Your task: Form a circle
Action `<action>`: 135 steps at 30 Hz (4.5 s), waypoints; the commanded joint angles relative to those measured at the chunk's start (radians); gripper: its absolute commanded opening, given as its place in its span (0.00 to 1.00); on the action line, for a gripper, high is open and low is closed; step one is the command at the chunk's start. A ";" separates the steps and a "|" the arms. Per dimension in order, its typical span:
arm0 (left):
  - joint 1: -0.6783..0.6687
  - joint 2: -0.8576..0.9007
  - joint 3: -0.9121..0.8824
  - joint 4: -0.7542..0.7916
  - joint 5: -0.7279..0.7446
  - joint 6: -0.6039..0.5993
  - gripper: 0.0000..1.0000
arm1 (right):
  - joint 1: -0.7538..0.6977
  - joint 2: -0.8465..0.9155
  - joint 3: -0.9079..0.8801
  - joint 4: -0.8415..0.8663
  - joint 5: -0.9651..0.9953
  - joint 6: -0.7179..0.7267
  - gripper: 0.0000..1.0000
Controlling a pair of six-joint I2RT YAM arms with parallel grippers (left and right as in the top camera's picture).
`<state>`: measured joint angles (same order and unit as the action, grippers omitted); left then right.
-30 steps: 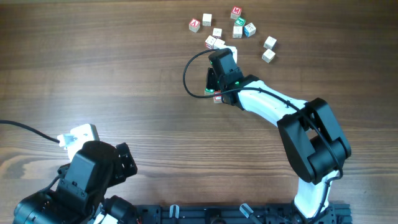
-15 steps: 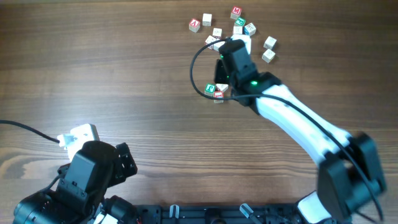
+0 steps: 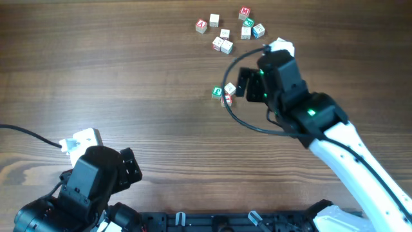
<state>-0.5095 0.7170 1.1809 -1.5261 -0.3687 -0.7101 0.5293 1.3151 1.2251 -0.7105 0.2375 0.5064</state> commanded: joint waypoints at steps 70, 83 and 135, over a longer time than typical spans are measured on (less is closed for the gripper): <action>0.001 0.002 -0.004 -0.001 0.001 -0.013 1.00 | -0.609 -1.312 -1.201 0.672 -0.314 -0.246 1.00; 0.001 0.002 -0.004 -0.001 0.001 -0.013 1.00 | -0.600 -1.263 -1.201 0.673 -0.317 -0.322 1.00; 0.533 -0.714 -1.110 1.300 0.399 0.674 1.00 | -0.600 -1.173 -1.201 0.673 -0.317 -0.322 1.00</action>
<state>0.0193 0.0135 0.0959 -0.2520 -0.0242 -0.1009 -0.0734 0.1429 0.0223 -0.0433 -0.0853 0.1989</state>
